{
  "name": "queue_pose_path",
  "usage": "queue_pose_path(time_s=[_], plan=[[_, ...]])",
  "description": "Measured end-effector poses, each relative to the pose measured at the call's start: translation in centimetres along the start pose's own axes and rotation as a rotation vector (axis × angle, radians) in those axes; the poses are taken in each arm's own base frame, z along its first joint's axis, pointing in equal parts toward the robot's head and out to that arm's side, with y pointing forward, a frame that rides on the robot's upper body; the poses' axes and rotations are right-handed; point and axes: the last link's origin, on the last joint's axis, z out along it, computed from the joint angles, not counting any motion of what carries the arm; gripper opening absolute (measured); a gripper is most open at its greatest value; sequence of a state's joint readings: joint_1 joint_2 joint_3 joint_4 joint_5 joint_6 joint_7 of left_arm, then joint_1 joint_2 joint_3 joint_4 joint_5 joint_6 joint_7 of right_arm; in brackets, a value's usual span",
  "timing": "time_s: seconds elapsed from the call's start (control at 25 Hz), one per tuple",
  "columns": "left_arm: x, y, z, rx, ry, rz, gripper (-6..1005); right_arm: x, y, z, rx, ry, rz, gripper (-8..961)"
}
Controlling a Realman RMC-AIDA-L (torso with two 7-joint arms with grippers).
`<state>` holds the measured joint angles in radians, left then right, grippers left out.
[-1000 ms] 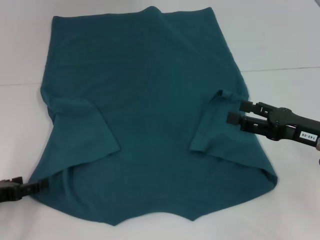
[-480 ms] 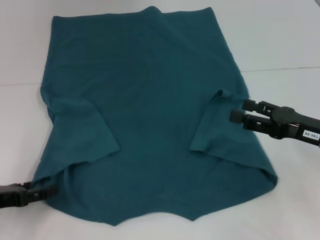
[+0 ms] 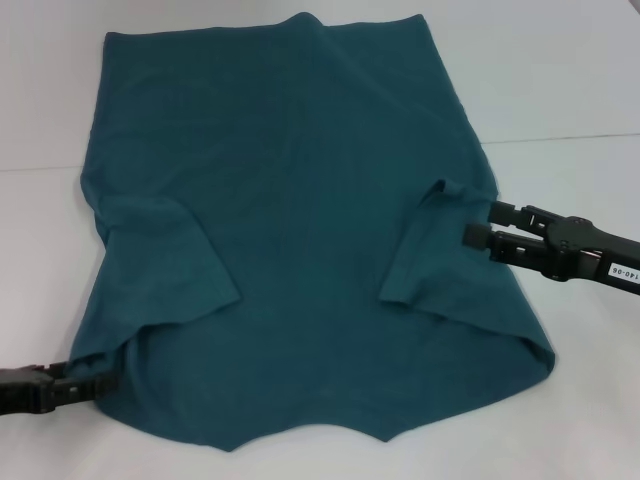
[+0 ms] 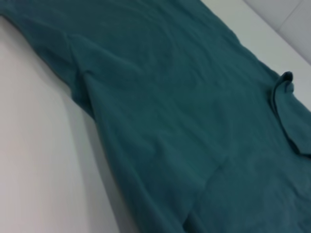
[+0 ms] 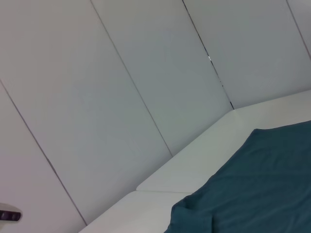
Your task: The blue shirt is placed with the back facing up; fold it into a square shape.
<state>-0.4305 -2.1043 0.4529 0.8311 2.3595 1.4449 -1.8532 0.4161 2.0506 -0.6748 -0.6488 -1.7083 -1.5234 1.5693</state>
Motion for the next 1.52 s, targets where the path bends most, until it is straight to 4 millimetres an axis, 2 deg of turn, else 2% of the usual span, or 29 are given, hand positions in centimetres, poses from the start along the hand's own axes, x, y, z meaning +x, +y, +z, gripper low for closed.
queue_pose_path(time_s=[0.48, 1.0, 1.52], plan=[[-0.1, -0.5, -0.4, 0.033, -0.065, -0.009, 933, -0.2, -0.1, 0.0, 0.004, -0.009, -0.001, 927], [1.2, -0.4, 0.4, 0.038, -0.048, 0.014, 934, -0.4, -0.2, -0.1, 0.01, -0.018, -0.003, 927], [1.5, -0.5, 0.8, 0.055, -0.042, 0.02, 933, -0.6, -0.3, -0.1, 0.015, -0.026, -0.002, 928]])
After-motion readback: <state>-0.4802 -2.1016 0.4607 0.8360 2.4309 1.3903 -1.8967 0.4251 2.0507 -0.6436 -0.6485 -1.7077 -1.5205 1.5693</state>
